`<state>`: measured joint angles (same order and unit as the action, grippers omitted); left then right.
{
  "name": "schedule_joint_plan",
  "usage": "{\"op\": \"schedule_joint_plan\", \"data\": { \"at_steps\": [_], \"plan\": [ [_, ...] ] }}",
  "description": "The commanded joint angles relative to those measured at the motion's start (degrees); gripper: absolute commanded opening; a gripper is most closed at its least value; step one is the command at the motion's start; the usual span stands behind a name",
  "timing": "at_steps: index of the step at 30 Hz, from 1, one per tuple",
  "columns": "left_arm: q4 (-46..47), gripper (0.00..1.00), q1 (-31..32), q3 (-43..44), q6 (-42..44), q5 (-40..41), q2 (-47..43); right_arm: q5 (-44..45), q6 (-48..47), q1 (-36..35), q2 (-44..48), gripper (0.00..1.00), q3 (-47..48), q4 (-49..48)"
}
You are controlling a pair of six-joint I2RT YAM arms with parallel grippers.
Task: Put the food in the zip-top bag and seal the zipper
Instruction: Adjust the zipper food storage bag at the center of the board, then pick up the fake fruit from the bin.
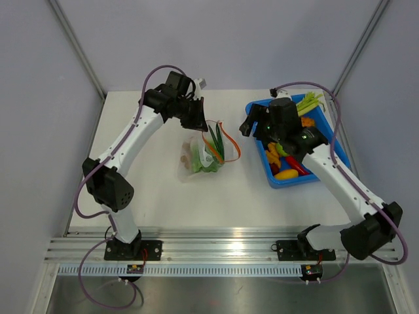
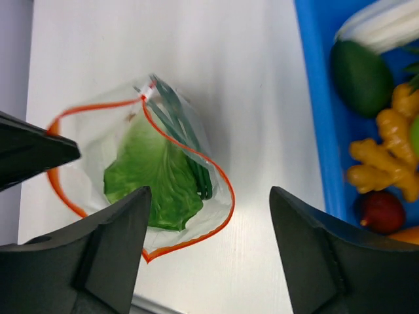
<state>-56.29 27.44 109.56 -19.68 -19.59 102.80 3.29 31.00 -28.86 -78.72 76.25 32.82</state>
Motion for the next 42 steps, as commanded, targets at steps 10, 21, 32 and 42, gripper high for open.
{"op": "schedule_joint_plan", "data": {
  "at_steps": [10, 21, 32, 42],
  "plan": [
    [6.19, 0.0, -0.02, -2.33, -0.27, -5.01, -3.84, 12.8, -4.63, 18.04, 0.41, 0.85, -4.35, 4.8],
    [8.39, 0.0, 0.07, -1.54, -2.38, -9.4, -4.72, 6.38, -7.45, 23.59, -8.46, 0.99, -8.13, -0.47],
    [11.9, 0.0, 2.44, 0.13, -6.15, -13.45, -4.11, 0.68, -11.4, 26.4, -14.27, 0.99, -7.52, -4.68],
    [13.92, 0.0, 3.5, 2.15, -9.14, -12.31, -0.94, -1.27, -11.4, 26.93, -16.82, 0.9, -8.04, -6.71]
  ]
}}
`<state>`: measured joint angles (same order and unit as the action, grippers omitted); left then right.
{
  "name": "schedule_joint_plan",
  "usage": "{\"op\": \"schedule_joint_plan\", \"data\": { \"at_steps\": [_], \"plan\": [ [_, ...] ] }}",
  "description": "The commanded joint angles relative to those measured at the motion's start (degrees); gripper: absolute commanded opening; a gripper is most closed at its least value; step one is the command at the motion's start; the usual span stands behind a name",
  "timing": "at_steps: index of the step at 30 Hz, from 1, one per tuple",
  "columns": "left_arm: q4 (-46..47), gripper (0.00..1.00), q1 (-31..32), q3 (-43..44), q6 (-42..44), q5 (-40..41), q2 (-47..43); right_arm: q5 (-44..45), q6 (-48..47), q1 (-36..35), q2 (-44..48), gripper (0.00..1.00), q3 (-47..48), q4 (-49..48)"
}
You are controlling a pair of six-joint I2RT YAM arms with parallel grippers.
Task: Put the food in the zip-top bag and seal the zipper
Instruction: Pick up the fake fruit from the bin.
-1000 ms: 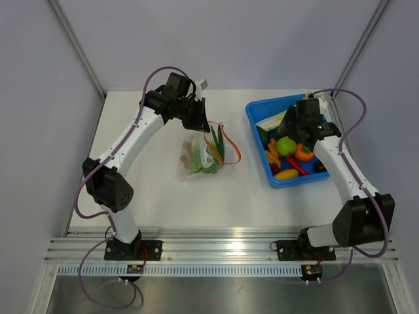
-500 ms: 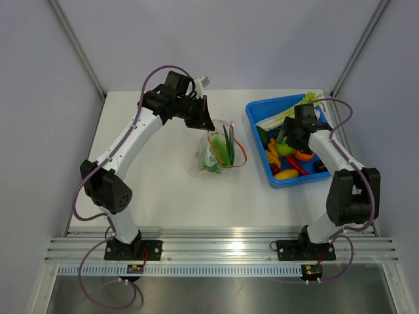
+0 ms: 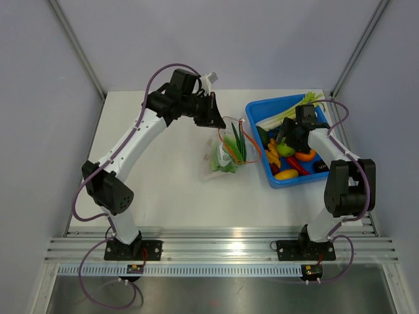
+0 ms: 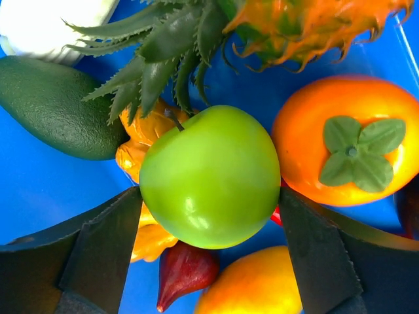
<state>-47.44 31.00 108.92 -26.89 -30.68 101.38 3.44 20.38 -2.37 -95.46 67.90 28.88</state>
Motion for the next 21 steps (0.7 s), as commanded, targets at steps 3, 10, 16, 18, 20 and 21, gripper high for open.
{"op": "schedule_joint_plan", "data": {
  "at_steps": [3, 10, 16, 18, 20, 21],
  "plan": [
    [6.3, 0.0, 0.02, 1.91, -3.07, -1.49, 0.83, -2.12, -0.34, 0.44, 0.45, 0.82, -0.13, -3.13],
    [9.03, 0.0, 0.11, -0.55, -4.74, -1.4, 1.18, -1.86, 1.06, 0.44, 5.28, 0.65, -0.93, -1.82],
    [10.0, 0.0, 0.28, -1.17, -4.83, -1.58, 1.98, -2.91, 2.64, 0.44, 11.87, 0.63, -2.07, 0.38],
    [10.09, 0.0, 0.55, -0.65, -4.57, -1.67, 3.02, -3.18, 2.82, 0.44, 14.23, 0.63, -2.16, 1.43],
    [8.26, 0.0, 0.72, 2.07, -3.78, -1.58, 4.34, -5.53, 2.73, 0.44, 16.78, 0.63, -1.98, 2.92],
    [7.81, 0.0, 0.99, 2.86, -3.52, -1.67, 5.39, -6.07, 2.65, 0.44, 17.58, 0.63, -1.55, 3.54]
  ]
}}
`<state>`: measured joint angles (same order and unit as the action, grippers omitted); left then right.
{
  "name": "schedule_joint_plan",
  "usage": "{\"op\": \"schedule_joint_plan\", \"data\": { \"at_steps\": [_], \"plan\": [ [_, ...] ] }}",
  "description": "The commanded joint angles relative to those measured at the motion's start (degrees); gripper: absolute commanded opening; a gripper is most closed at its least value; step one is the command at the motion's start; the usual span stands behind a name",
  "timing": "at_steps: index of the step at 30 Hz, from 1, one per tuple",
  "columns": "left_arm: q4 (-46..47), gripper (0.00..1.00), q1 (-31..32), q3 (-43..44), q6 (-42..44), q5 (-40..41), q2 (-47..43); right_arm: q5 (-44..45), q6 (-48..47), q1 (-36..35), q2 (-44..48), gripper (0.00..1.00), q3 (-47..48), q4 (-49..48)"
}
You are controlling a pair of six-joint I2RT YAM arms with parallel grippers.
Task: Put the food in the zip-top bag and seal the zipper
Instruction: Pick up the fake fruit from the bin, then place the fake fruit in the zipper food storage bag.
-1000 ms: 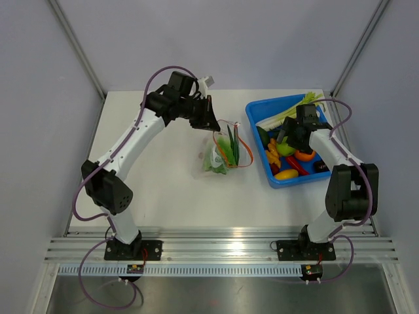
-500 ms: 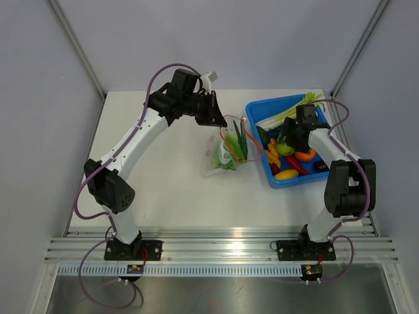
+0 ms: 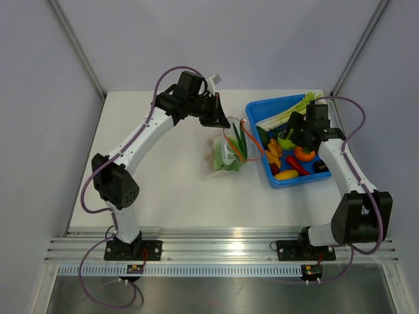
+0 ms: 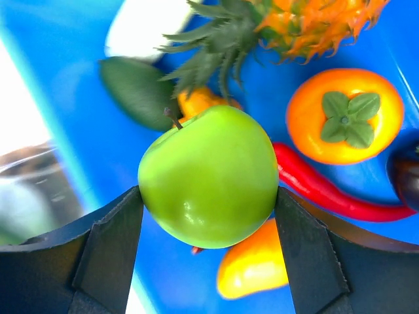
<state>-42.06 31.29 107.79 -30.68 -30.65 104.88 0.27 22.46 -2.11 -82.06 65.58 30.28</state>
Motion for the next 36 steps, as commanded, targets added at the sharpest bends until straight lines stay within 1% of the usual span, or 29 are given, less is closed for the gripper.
{"op": "schedule_joint_plan", "data": {
  "at_steps": [1, 5, 10, 11, 14, 15, 17, 18, 21, 29, 33, 36],
  "plan": [
    [2.08, 0.0, 0.79, 4.62, 0.35, -1.69, 2.52, -3.78, 0.74, 0.09, 5.15, 0.63, 0.95, 2.58],
    [1.98, 0.0, 0.97, 6.03, 0.44, -2.21, 4.01, -9.31, 2.32, 0.09, 11.82, 0.63, 1.13, 3.64],
    [2.42, 0.0, 1.14, 6.82, -0.43, -3.36, 5.68, -14.85, 4.69, -0.61, 15.7, 0.63, 2.27, 4.44],
    [2.77, 0.0, 1.14, 6.73, -0.52, -3.53, 5.77, -16.43, 5.22, -1.66, 16.57, 0.63, 2.53, 4.09],
    [2.78, 0.0, 1.14, 7.0, -0.61, -3.8, 6.04, -16.62, 7.16, -4.47, 17.11, 0.63, 3.49, 3.38],
    [2.78, 0.0, 1.14, 7.0, -0.61, -4.06, 6.04, -16.1, 8.03, -7.44, 16.94, 0.63, 3.94, 3.21],
    [2.78, 0.0, 1.23, 7.09, -0.61, -4.32, 6.04, -14.26, 8.83, -10.44, 15.89, 0.64, 4.9, 2.07],
    [2.78, 0.0, 1.23, 7.0, -0.53, -4.41, 5.86, -13.99, 9.53, -13.24, 15.36, 0.64, 5.17, 1.63],
    [2.51, 0.0, 1.23, 6.91, -0.35, -4.76, 5.6, -14.07, 11.02, -15.99, 13.16, 0.64, 5.87, -1.35],
    [4.18, 0.0, 1.23, 4.9, -0.96, -6.17, 4.11, -15.57, 13.93, -17.84, 8.5, 0.64, 5.35, -5.93],
    [5.24, 0.0, 1.32, 3.75, -1.49, -7.05, 3.4, -14.6, 14.72, -18.72, 6.22, 0.64, 5.17, -7.77],
    [6.2, 0.0, 1.32, 2.78, -2.19, -8.19, 2.79, -11.79, 15.42, -19.77, 4.55, 0.64, 5.26, -8.83]
  ]
}}
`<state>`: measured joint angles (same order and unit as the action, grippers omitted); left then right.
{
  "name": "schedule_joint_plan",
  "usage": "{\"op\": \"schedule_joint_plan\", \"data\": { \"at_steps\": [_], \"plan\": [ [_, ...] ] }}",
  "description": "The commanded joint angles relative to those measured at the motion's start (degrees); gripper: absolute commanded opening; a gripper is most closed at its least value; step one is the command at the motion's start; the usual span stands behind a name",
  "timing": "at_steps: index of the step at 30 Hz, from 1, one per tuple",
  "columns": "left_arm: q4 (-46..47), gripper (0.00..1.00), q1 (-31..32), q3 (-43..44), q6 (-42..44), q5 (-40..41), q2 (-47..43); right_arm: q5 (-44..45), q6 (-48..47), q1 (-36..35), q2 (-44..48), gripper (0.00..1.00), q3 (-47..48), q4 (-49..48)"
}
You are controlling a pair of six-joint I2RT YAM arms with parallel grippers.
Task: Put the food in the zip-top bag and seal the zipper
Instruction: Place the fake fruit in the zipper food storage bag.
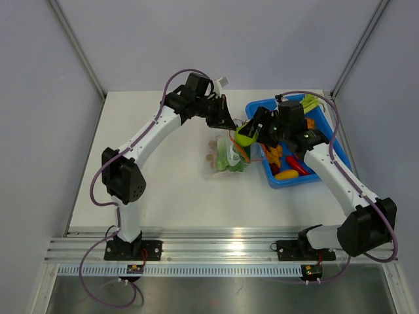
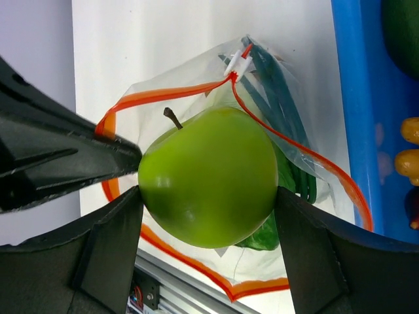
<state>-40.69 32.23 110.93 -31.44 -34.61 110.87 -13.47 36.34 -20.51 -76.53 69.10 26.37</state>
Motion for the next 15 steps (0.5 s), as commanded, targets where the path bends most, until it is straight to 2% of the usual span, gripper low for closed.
{"op": "schedule_joint_plan", "data": {
  "at_steps": [1, 12, 14, 15],
  "plan": [
    [5.7, 0.0, 0.38, -0.63, -1.6, -4.59, -3.64, 3.53, 2.07, -1.55, -1.77, 0.64, 1.48, -5.27],
    [10.89, 0.0, 0.38, -2.21, -5.38, -10.56, -4.87, 6.01, 7.25, -2.25, -5.12, 0.69, -0.72, -12.65],
    [12.38, 0.0, 0.29, -2.74, -6.08, -11.61, -4.87, 4.6, 7.69, -2.34, -5.64, 0.74, -1.42, -13.8],
    [13.34, 0.0, 0.29, -3.0, -6.61, -11.62, -5.13, 3.73, 7.87, -2.34, -6.17, 0.83, -1.42, -14.06]
  ]
}}
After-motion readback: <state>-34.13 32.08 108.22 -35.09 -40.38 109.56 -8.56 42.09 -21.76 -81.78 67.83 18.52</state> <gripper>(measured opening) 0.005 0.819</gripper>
